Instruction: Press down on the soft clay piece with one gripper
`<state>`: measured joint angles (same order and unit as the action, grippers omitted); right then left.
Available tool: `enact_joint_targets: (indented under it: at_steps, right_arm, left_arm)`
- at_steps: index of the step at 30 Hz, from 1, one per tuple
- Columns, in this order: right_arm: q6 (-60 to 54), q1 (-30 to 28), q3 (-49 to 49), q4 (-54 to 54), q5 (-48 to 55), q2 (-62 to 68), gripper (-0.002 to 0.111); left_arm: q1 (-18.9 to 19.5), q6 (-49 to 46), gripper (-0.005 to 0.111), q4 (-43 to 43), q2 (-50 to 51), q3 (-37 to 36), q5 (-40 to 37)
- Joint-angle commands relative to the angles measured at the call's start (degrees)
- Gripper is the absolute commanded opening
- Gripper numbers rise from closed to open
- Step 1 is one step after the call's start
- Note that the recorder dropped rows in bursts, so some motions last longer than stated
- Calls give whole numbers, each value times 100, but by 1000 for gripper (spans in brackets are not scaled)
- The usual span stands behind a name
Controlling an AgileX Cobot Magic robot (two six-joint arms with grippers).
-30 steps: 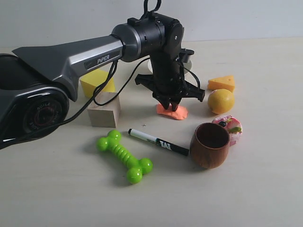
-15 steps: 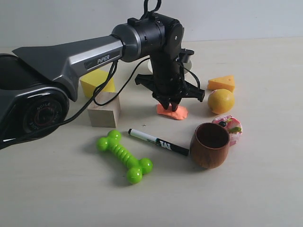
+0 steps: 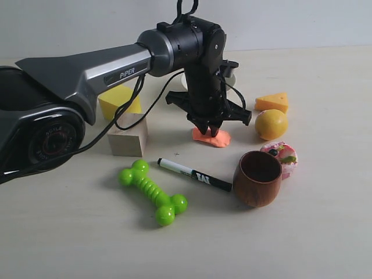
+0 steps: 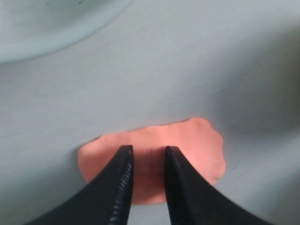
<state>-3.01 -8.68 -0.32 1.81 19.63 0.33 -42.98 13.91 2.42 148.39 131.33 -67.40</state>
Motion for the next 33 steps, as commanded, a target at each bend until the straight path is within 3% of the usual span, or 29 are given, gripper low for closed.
enact_joint_targets:
  at_steps: [1,7,33]
  right_arm:
    - [5,0,32,-28,-28,-33,0]
    - [5,0,32,-28,-28,-33,0]
    - [5,0,32,-28,-28,-33,0]
  left_arm:
    - [-42,17,25,-163,-23,-80,-256]
    - [-42,17,6,-242,-169,-80,-256]
    - [-42,17,7,-311,-204,-80,-256]
